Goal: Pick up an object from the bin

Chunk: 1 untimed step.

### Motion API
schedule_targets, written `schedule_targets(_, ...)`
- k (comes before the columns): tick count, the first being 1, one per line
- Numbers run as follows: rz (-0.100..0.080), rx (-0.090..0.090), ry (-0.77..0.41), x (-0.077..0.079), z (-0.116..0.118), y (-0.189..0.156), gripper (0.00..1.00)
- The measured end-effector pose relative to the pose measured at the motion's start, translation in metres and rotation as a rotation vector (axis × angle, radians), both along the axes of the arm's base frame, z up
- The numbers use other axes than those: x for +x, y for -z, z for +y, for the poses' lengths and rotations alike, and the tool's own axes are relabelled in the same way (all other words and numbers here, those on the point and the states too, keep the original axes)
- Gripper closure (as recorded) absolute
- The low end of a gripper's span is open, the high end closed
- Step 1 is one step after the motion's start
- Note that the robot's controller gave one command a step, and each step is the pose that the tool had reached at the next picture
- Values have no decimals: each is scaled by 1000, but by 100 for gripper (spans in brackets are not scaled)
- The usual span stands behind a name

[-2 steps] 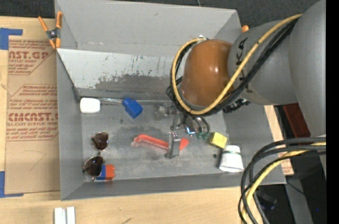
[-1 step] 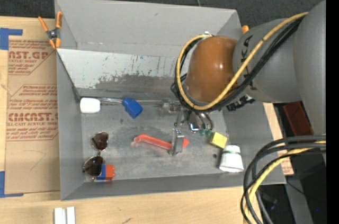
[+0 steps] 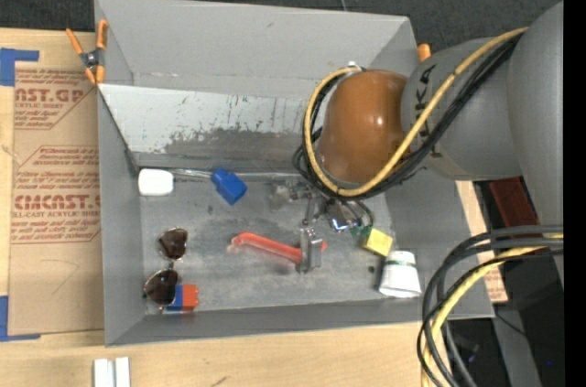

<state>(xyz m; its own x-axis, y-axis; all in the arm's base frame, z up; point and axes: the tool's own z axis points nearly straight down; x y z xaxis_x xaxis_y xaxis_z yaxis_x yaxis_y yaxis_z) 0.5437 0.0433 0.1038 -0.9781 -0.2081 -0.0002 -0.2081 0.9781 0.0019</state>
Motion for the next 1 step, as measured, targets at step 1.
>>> schedule_targets(1,-3,2,54,7,1,32,0)
